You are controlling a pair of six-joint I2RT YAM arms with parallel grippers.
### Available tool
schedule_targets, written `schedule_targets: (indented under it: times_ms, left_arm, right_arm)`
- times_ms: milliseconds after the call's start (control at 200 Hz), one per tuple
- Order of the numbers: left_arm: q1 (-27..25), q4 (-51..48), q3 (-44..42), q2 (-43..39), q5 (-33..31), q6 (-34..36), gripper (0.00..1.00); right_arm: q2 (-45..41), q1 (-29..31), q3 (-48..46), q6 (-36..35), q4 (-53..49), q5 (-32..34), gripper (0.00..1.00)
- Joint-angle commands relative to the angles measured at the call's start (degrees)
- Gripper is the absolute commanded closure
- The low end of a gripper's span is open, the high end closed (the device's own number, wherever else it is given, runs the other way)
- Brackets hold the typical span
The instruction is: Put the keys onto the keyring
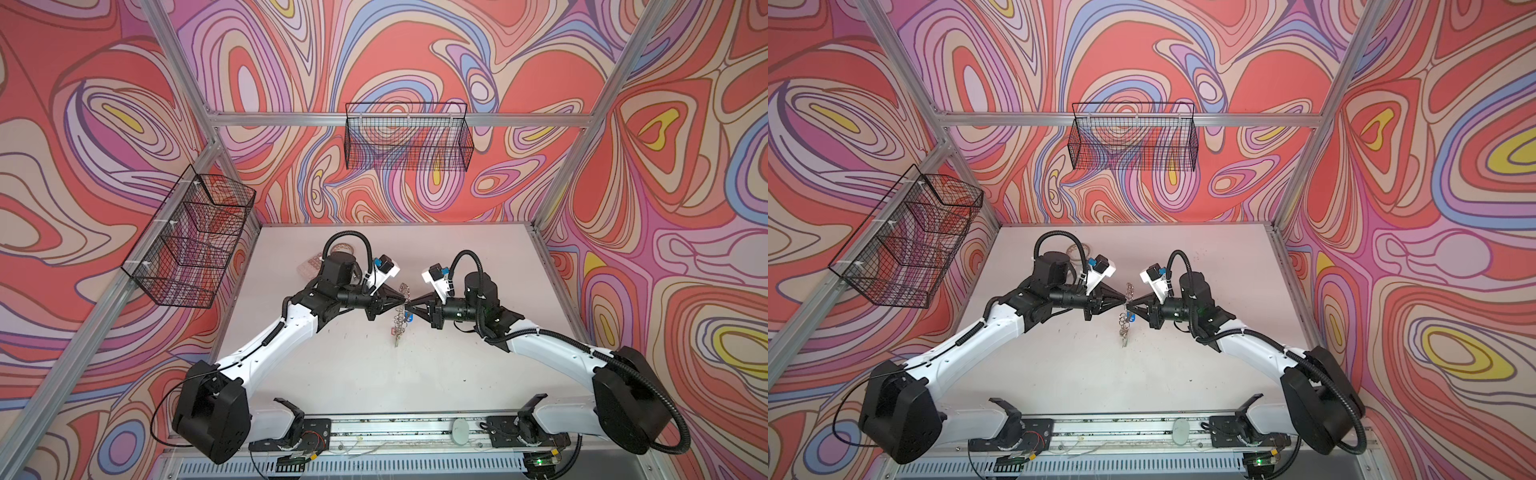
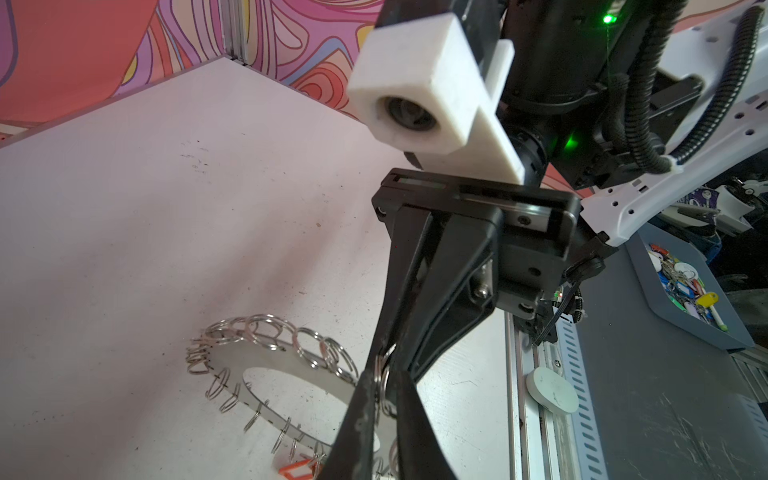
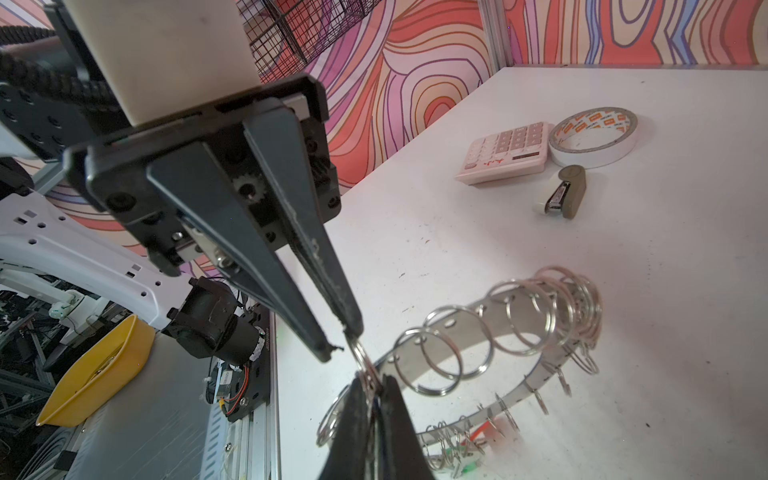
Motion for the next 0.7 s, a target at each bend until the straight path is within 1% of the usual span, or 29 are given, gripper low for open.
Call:
schedule_targets:
  times_ms: [0,65,326,696]
  left_arm:
    - [-0.7,-2.9,1.1,0.9,2.6,2.0,0.83]
    - [-0.7,-3.3,1.0,1.0,2.7,2.2,0.81]
    - [-0.9,-4.1,1.3,1.8,3.1,2.9,0.83]
    - [-1.1,-4.6,1.2,2.8,3.2,3.6,0.82]
  right_arm:
    - [-0.9,0.1,0.0,-0.8,3.2,0.6,1.0]
    - [-0.8,0.0,0.0,-0.7,3.2,0.6,1.0]
    - [-0.7,0.0,-0.1,-0.7,3.3,0.6,1.0]
    - [-1.0,0.1,-0.3,-0.6,3.5,0.6,1.0]
